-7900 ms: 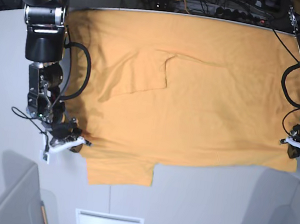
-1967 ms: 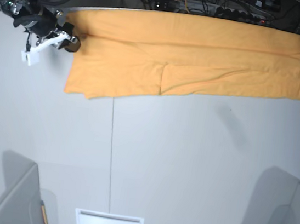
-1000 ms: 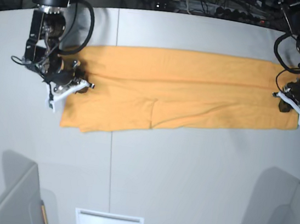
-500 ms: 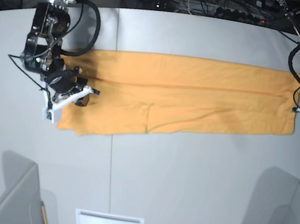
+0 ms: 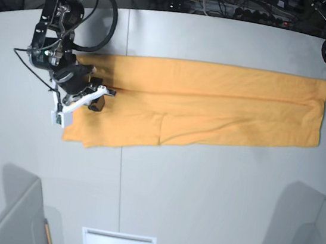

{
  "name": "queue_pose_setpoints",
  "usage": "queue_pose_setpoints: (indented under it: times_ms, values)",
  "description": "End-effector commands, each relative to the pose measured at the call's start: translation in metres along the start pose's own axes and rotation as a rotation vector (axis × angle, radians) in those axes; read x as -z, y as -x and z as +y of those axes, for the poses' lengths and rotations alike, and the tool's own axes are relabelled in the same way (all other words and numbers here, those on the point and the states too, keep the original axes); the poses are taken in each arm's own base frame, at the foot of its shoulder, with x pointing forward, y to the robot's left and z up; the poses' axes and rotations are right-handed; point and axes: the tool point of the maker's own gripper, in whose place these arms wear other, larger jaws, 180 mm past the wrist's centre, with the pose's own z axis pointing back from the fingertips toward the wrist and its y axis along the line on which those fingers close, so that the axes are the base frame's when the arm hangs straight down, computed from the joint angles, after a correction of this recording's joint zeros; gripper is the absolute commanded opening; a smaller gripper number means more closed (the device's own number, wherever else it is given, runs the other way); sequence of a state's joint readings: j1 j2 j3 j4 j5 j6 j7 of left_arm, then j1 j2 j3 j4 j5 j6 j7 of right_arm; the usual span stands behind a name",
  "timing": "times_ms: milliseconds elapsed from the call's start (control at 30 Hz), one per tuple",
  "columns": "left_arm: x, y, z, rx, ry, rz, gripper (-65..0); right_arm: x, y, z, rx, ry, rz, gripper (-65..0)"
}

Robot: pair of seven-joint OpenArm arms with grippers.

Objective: Fold the T-shirt properly
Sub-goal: 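Move both grippers onto the folded shirt's ends, then grasp the strip's end with the left gripper and lift it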

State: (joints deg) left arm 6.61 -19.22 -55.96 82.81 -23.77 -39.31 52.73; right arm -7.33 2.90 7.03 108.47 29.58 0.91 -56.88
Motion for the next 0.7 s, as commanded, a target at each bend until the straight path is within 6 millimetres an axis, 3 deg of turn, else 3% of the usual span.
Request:
queue_pose_setpoints:
  times_ms: [0, 167, 300, 500, 667]
  values:
    - [-0.001, -0.011, 0.002, 0.007, 0.009, -0.042, -6.3, -0.003, -0.016, 0.005, -0.015, -0.014, -0.049, -65.0]
    - [0.018, 0.0, -0.002, -0.066, 0.046, -0.038, -5.3, -0.003, -0.014, 0.005, -0.013, -0.015, -0.047, -65.0]
    - [0.034, 0.012, -0.015, -0.092, 0.092, 0.005, -9.4, -0.003, -0.014, 0.005, -0.013, -0.013, -0.047, -65.0]
    - [0.048, 0.014, -0.024, -0.133, 0.124, 0.02, -11.7, -0.002, -0.014, 0.007, -0.009, -0.017, -0.047, -65.0]
    - [0.058, 0.032, -0.035, -0.143, 0.157, 0.078, -12.0, -0.002, -0.013, 0.006, -0.008, -0.017, -0.046, -65.0]
